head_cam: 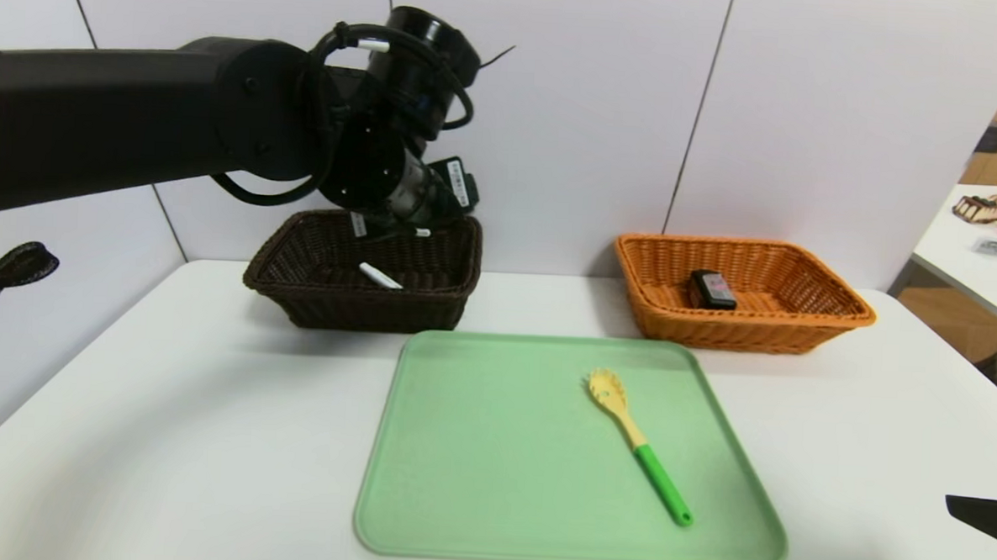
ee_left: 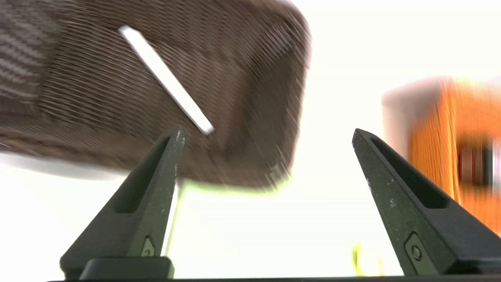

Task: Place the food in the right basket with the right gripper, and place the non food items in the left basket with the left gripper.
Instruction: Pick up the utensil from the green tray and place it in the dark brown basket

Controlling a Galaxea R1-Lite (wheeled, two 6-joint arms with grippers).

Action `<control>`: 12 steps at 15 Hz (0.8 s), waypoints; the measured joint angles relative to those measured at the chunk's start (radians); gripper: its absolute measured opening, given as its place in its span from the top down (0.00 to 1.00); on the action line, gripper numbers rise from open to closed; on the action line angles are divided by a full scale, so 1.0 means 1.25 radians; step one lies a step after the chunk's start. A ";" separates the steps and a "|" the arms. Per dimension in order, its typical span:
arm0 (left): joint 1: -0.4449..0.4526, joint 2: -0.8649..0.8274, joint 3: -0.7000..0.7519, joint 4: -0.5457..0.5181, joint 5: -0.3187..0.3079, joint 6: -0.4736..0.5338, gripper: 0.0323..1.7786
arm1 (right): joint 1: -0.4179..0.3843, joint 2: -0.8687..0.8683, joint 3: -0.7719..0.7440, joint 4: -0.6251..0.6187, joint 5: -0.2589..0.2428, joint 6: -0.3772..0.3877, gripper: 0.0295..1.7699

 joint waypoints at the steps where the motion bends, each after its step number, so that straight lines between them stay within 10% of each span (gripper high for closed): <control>1: -0.034 0.001 0.000 0.017 0.009 0.018 0.12 | -0.003 -0.003 -0.001 0.000 0.000 0.000 0.04; 12: -0.267 0.077 -0.005 0.054 0.057 0.130 0.06 | -0.008 -0.043 0.022 0.001 0.006 0.003 0.04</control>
